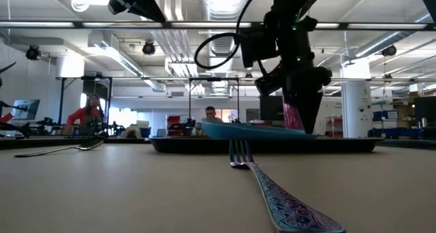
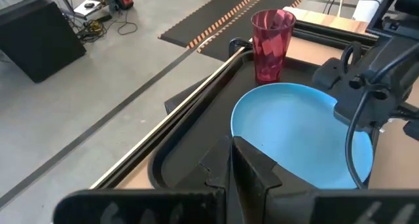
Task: Pick and place plate/cup/fork/spoon on tray
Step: Adjust the blue plate, then put the black spoon on the left side of the blue plate on the black tray
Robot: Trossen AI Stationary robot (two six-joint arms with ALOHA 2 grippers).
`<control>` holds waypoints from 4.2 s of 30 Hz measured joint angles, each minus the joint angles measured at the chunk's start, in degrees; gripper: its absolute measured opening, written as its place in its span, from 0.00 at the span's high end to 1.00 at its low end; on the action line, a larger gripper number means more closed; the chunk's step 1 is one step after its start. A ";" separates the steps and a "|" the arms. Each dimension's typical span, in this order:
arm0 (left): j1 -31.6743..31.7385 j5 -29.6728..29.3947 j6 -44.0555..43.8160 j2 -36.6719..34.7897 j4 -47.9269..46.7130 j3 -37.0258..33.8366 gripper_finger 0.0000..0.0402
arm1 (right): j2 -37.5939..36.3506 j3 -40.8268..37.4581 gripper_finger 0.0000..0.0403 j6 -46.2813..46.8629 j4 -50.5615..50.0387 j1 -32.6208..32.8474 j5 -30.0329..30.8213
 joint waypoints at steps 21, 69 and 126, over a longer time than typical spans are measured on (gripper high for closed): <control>0.02 3.18 -2.72 0.64 -0.13 -2.15 1.00 | -23.12 7.52 0.98 4.58 11.29 1.73 0.91; 16.45 31.29 -15.93 1.55 -9.55 -27.92 0.58 | -40.24 9.20 0.85 8.05 22.00 4.81 -5.10; 21.59 39.88 3.60 10.08 -11.52 -24.75 0.58 | -40.18 9.20 0.86 9.47 24.49 4.81 -5.03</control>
